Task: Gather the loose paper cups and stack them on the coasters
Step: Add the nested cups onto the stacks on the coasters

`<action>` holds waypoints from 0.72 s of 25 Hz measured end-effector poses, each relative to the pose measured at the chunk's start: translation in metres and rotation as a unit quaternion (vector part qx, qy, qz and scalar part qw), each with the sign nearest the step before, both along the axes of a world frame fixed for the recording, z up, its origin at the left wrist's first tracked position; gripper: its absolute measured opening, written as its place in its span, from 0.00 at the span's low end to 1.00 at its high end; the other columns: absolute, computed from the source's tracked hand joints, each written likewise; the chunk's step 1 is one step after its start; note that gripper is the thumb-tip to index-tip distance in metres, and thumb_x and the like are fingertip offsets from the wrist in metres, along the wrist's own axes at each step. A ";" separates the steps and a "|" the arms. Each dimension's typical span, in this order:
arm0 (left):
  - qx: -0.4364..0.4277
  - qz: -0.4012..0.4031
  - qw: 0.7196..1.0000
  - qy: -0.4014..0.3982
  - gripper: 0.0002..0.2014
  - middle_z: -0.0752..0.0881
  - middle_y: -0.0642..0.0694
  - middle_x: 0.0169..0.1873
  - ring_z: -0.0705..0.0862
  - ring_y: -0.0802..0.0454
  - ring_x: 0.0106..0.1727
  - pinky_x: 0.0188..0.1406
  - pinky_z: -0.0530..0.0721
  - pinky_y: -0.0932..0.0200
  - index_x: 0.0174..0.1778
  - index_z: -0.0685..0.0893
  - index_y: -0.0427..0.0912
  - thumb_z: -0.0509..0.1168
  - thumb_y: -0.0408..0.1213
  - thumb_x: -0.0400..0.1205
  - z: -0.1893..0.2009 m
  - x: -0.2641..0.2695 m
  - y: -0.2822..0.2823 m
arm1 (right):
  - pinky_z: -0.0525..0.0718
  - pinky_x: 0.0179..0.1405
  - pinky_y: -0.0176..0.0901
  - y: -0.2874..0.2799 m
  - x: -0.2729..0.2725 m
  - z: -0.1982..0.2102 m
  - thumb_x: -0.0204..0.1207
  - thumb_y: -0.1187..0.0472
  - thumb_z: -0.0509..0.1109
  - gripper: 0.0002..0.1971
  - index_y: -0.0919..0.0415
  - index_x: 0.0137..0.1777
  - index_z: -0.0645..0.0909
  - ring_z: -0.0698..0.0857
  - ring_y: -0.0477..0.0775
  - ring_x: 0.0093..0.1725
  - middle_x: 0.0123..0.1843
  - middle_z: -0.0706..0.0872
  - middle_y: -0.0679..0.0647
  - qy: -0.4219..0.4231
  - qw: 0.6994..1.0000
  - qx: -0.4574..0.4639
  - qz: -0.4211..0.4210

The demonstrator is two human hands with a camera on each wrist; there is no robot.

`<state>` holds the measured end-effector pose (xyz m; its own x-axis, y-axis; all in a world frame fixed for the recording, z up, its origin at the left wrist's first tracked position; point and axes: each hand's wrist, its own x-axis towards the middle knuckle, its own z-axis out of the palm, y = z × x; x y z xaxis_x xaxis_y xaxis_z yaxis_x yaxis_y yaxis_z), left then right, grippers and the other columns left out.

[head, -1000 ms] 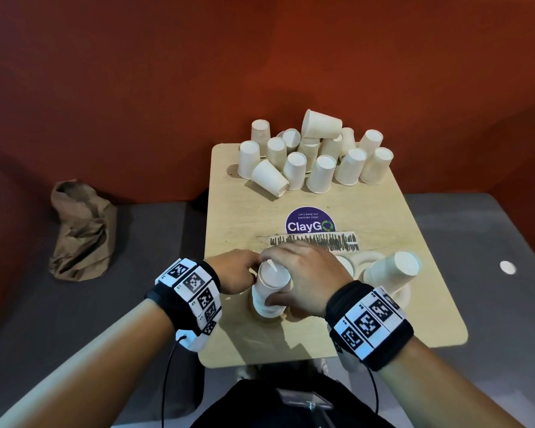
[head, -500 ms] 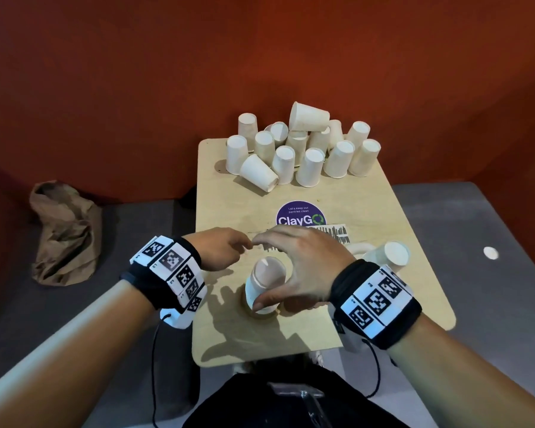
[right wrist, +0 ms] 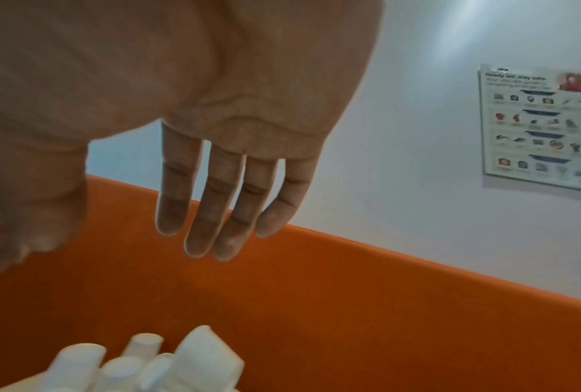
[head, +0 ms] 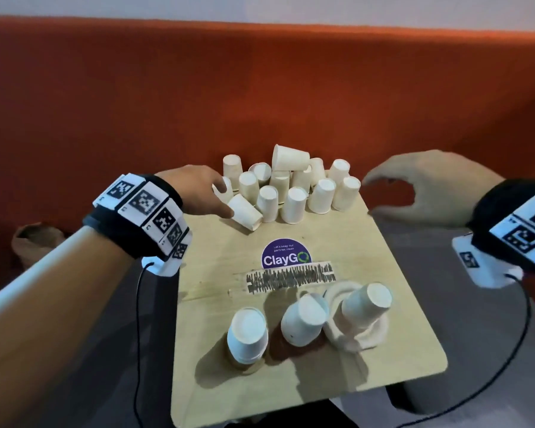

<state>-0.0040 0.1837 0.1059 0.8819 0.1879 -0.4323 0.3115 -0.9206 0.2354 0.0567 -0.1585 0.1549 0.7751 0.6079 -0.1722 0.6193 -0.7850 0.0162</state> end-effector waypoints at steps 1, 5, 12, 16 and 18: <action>0.009 0.006 1.000 0.001 0.32 0.83 0.51 0.67 0.82 0.50 0.64 0.66 0.80 0.48 0.75 0.78 0.52 0.74 0.58 0.75 0.002 0.011 -0.001 | 0.86 0.51 0.50 -0.004 0.016 0.005 0.73 0.42 0.74 0.19 0.48 0.61 0.81 0.81 0.50 0.44 0.54 0.88 0.46 -0.013 1.000 -0.015 0.001; 0.054 0.014 0.998 0.007 0.28 0.85 0.48 0.63 0.83 0.48 0.59 0.56 0.82 0.52 0.72 0.80 0.47 0.72 0.54 0.78 -0.008 0.052 -0.016 | 0.87 0.53 0.55 -0.005 0.100 -0.010 0.78 0.54 0.71 0.13 0.54 0.61 0.83 0.83 0.58 0.45 0.55 0.88 0.55 -0.026 0.995 -0.070 -0.062; 0.097 0.032 0.995 -0.021 0.21 0.84 0.43 0.59 0.85 0.41 0.56 0.40 0.77 0.54 0.68 0.79 0.45 0.68 0.44 0.79 -0.064 0.118 -0.052 | 0.84 0.58 0.54 0.021 0.177 -0.101 0.76 0.47 0.71 0.24 0.46 0.72 0.75 0.83 0.58 0.63 0.67 0.83 0.51 0.021 0.999 -0.012 -0.038; 0.109 0.030 0.993 -0.032 0.25 0.83 0.44 0.62 0.83 0.41 0.61 0.39 0.80 0.51 0.71 0.75 0.44 0.69 0.45 0.78 -0.106 0.141 -0.061 | 0.83 0.58 0.55 0.014 0.209 -0.159 0.75 0.50 0.72 0.34 0.48 0.80 0.67 0.82 0.63 0.66 0.72 0.78 0.55 0.086 0.988 -0.020 -0.125; 0.092 0.030 0.995 -0.027 0.33 0.81 0.42 0.66 0.81 0.40 0.65 0.53 0.83 0.46 0.75 0.71 0.43 0.72 0.46 0.75 -0.126 0.148 -0.063 | 0.82 0.61 0.56 0.008 0.218 -0.181 0.76 0.49 0.72 0.33 0.48 0.81 0.66 0.80 0.64 0.68 0.74 0.76 0.56 0.107 0.987 -0.019 -0.117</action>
<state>0.1445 0.1211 -0.0205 0.8877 0.3132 -0.3376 0.3593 -0.9296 0.0824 0.2744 -0.1502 -0.0266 0.8373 0.4056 -0.3665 0.4129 -0.9087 -0.0624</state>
